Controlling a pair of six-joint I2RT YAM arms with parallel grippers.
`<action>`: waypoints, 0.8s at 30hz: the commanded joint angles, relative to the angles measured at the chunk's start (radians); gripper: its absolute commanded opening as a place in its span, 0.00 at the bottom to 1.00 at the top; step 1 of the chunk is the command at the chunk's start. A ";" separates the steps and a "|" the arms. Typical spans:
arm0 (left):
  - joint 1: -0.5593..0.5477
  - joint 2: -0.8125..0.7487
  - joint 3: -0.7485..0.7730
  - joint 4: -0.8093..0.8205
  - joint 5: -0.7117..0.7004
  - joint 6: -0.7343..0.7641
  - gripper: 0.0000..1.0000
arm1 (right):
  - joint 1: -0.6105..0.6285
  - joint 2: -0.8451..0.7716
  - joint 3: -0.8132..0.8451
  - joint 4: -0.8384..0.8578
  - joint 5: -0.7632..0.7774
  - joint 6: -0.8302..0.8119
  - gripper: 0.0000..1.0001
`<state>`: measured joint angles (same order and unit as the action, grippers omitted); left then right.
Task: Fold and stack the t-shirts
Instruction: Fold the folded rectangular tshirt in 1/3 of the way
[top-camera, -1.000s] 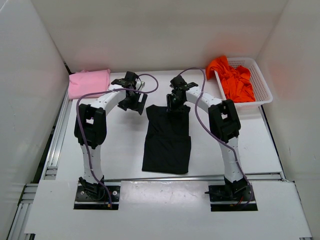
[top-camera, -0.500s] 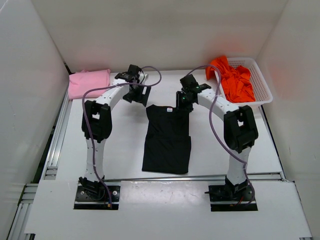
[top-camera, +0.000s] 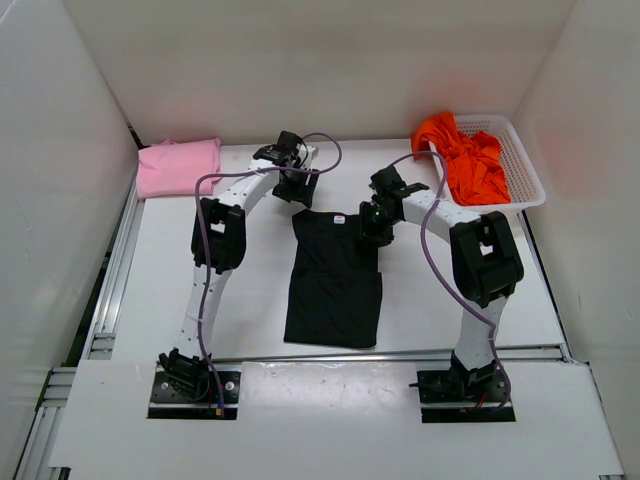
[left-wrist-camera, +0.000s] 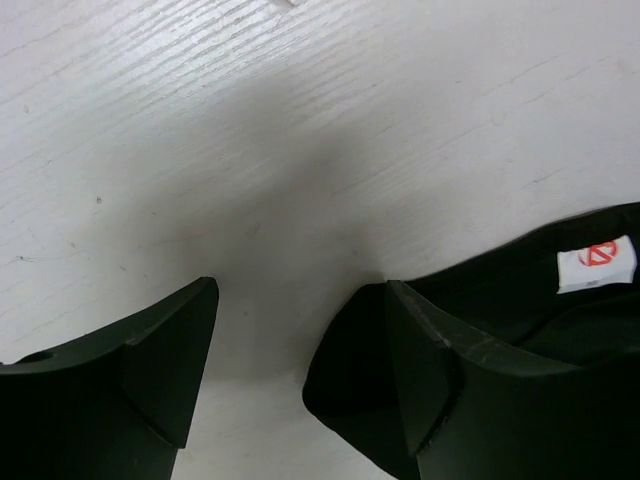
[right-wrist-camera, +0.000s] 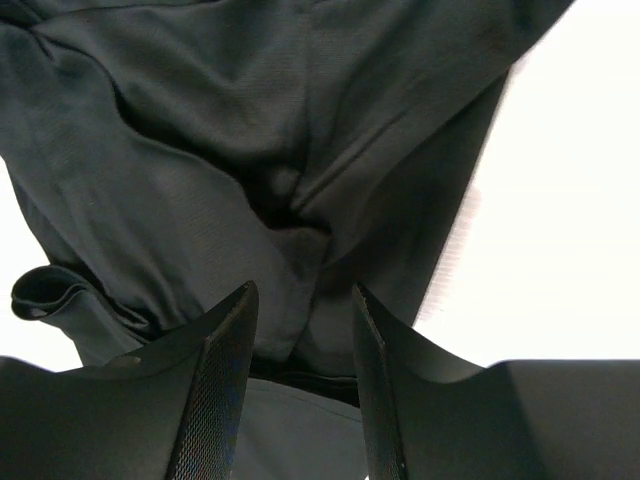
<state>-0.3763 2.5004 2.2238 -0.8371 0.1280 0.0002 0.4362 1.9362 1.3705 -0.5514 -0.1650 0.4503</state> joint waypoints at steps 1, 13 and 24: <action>-0.001 -0.032 -0.006 0.004 0.016 0.000 0.77 | -0.002 -0.039 -0.007 0.038 -0.040 0.008 0.47; -0.001 -0.052 -0.093 0.004 0.065 0.000 0.51 | -0.022 0.032 0.012 0.047 -0.061 0.018 0.45; -0.010 -0.074 -0.102 -0.005 0.142 0.000 0.72 | -0.031 0.050 0.032 0.047 -0.061 0.018 0.42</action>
<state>-0.3820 2.4664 2.1490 -0.7937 0.2138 0.0006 0.4095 1.9873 1.3708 -0.5194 -0.2131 0.4648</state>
